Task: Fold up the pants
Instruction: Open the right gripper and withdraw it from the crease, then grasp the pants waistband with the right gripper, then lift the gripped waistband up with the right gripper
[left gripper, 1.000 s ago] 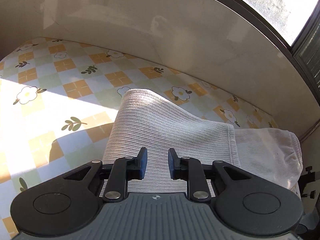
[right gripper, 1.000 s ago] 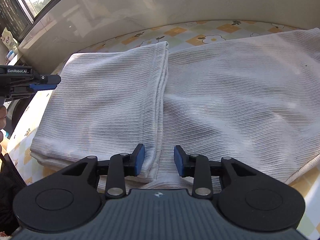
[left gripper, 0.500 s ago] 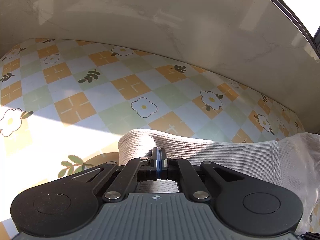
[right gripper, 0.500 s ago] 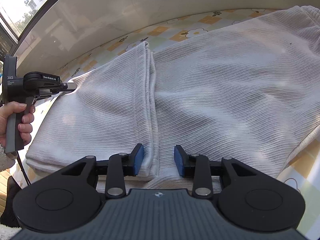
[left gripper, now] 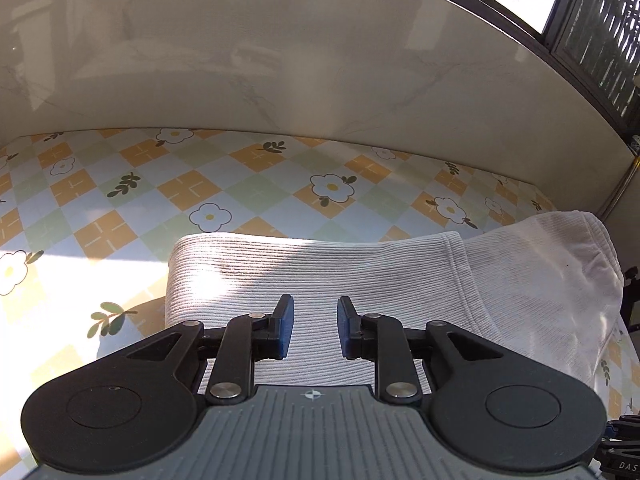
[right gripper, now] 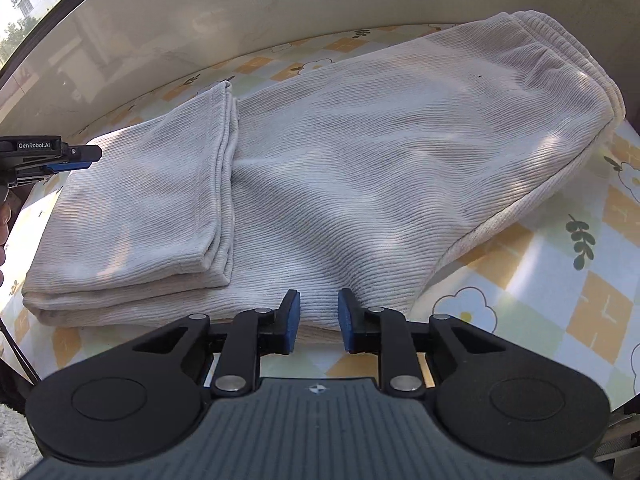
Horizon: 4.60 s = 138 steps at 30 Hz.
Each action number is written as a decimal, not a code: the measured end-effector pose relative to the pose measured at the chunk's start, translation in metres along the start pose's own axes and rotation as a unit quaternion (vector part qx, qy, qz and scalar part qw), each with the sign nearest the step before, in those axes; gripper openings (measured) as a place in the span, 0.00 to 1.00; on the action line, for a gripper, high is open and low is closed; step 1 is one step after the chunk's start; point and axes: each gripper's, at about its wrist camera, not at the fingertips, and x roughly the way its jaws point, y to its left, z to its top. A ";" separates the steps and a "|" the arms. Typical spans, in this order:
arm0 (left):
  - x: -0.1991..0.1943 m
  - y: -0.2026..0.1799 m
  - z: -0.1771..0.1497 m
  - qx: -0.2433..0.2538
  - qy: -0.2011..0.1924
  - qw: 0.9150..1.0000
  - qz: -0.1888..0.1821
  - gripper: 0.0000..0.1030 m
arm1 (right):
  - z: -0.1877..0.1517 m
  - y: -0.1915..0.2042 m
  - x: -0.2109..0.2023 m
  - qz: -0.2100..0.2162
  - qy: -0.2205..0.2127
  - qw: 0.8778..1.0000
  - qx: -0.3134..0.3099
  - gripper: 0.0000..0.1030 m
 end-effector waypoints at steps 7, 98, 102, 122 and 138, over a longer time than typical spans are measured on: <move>0.011 -0.054 -0.026 0.042 0.037 0.996 -0.063 0.24 | -0.003 0.003 -0.015 -0.019 -0.002 1.000 -0.010 0.21; 0.023 -0.268 -0.095 0.062 0.118 0.991 0.016 0.35 | 0.089 -0.333 0.039 0.163 -0.182 0.912 0.328 0.50; 0.025 -0.268 -0.094 0.062 0.118 0.991 0.016 0.35 | 0.093 -0.331 0.042 0.156 -0.184 0.912 0.331 0.45; 0.052 -0.283 -0.069 0.089 0.181 0.979 0.025 0.40 | 0.127 -0.276 -0.041 0.106 -0.250 0.943 0.191 0.35; -0.011 -0.192 -0.042 -0.007 0.088 0.989 -0.116 0.49 | 0.150 -0.149 -0.106 0.081 -0.316 0.944 0.044 0.35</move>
